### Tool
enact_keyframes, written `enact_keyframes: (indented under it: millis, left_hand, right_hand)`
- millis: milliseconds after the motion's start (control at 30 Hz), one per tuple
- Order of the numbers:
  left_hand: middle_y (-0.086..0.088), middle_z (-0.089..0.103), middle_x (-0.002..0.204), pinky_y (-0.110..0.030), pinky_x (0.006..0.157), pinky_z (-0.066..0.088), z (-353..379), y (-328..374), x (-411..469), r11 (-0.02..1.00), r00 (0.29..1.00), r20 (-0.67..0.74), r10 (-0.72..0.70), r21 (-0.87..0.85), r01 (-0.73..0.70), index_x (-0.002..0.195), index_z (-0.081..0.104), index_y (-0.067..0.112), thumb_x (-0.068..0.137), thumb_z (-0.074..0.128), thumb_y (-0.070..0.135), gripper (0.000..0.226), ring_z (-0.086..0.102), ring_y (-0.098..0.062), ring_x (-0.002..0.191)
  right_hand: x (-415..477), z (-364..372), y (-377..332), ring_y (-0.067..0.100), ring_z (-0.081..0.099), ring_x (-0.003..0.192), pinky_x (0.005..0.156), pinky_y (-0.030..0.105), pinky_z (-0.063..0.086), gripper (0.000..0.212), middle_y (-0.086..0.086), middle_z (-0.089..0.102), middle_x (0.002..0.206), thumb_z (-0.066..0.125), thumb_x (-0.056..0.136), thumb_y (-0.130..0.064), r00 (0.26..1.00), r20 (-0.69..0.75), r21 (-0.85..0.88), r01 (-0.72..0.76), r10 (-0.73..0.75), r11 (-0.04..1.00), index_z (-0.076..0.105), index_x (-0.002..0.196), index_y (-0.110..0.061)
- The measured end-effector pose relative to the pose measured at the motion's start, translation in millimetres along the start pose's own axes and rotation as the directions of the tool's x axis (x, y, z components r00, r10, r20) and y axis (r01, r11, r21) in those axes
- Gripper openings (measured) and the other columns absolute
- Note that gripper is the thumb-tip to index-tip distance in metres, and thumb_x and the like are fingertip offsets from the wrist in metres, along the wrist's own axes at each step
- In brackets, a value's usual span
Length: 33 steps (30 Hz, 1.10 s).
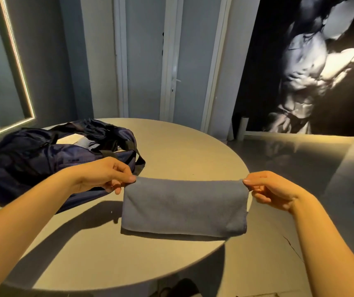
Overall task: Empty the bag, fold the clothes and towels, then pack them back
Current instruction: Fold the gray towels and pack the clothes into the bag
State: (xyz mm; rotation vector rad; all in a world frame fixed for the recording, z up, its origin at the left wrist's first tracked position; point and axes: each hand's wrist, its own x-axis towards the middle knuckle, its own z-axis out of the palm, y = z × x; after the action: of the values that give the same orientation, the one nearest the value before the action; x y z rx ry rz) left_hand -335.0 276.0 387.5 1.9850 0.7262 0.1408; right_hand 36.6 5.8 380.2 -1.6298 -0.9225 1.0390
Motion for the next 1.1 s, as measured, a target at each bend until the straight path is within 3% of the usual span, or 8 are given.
enact_keyframes:
  millis: [100,300,467,733,867,967,1033,1100]
  left_hand:
    - [-0.008,0.067,0.071,-0.026,0.061,0.039,15.6,-12.7,29.4,0.995,0.977,-0.208,-0.047,-0.094,0.028,0.097,0.070,-0.004,0.099,0.066,0.026,0.031,0.052,-0.013,0.061]
    - [-0.015,0.051,0.076,-0.034,0.062,0.038,49.5,-39.4,89.0,0.984,0.892,-0.431,-0.135,-0.166,0.069,0.081,0.057,0.009,0.100,0.066,0.026,0.027,0.047,-0.022,0.067]
    - [-0.016,0.042,0.072,-0.034,0.061,0.030,63.2,-60.9,116.0,0.991,0.814,-0.566,-0.128,-0.042,0.126,0.075,0.047,0.010,0.101,0.064,0.026,0.035,0.040,-0.023,0.065]
    - [-0.014,0.061,0.077,-0.037,0.064,0.042,74.8,-63.9,128.7,0.962,0.724,-0.687,-0.062,0.152,0.226,0.079,0.056,0.008,0.101,0.061,0.027,0.029,0.055,-0.028,0.070]
    - [-0.016,0.066,0.099,-0.040,0.070,0.046,80.6,-55.7,126.7,0.893,0.732,-0.681,0.003,0.332,0.305,0.105,0.055,0.007,0.101,0.062,0.024,0.018,0.062,-0.036,0.087]
    - [-0.011,0.063,0.110,-0.042,0.069,0.048,90.1,-45.9,115.4,0.809,0.722,-0.648,0.241,0.545,0.219,0.130,0.050,0.012,0.099,0.061,0.024,0.035,0.061,-0.034,0.095]
    - [-0.007,0.060,0.133,-0.044,0.091,0.051,98.1,-41.8,108.6,0.787,0.784,-0.483,0.389,0.616,-0.011,0.140,0.052,0.019,0.099,0.061,0.040,0.047,0.057,-0.030,0.120]
    - [-0.001,0.040,0.159,-0.045,0.117,0.033,106.2,-45.1,104.8,0.755,0.923,-0.196,0.332,0.642,-0.136,0.154,0.041,0.030,0.097,0.046,0.067,0.068,0.036,-0.024,0.146]
  right_hand:
    - [22.2,5.4,9.2,0.011,0.036,0.050,0.045,0.019,0.028,0.027,0.012,0.068,0.082,0.069,0.093,-0.018,0.988,-0.122,0.079,-0.082,0.091,0.994,0.070,0.103,0.007]
    - [74.0,23.1,39.3,0.014,0.040,0.051,0.049,0.027,0.031,0.025,0.006,0.064,0.064,0.069,0.095,-0.021,0.899,-0.414,-0.006,-0.161,0.144,0.987,0.071,0.088,0.002]
    - [100.8,37.6,61.2,0.021,0.040,0.043,0.041,0.026,0.034,0.029,0.014,0.050,0.060,0.063,0.099,-0.016,0.856,-0.508,-0.089,-0.163,0.096,0.983,0.052,0.074,-0.004]
    - [123.7,36.6,82.5,0.026,0.043,0.049,0.057,0.032,0.039,0.051,0.012,0.046,0.049,0.059,0.102,-0.021,0.808,-0.589,-0.285,-0.200,-0.007,0.938,0.039,0.056,-0.012]
    - [126.3,38.7,81.5,0.025,0.041,0.053,0.056,0.033,0.036,0.050,0.009,0.043,0.053,0.058,0.101,-0.020,0.799,-0.601,-0.352,-0.236,-0.025,0.906,0.037,0.057,-0.013]
    - [124.2,41.5,79.1,0.025,0.042,0.054,0.058,0.034,0.038,0.049,0.008,0.042,0.054,0.057,0.102,-0.023,0.802,-0.597,-0.340,-0.221,-0.029,0.914,0.037,0.058,-0.015]
    - [116.2,45.2,71.3,0.023,0.042,0.050,0.057,0.031,0.039,0.051,0.007,0.041,0.052,0.062,0.099,-0.028,0.832,-0.554,-0.317,-0.185,-0.024,0.930,0.037,0.057,-0.015]
    - [104.3,46.8,62.5,0.021,0.039,0.046,0.051,0.026,0.035,0.051,0.009,0.040,0.052,0.070,0.094,-0.028,0.873,-0.488,-0.314,-0.158,-0.016,0.936,0.040,0.056,-0.013]
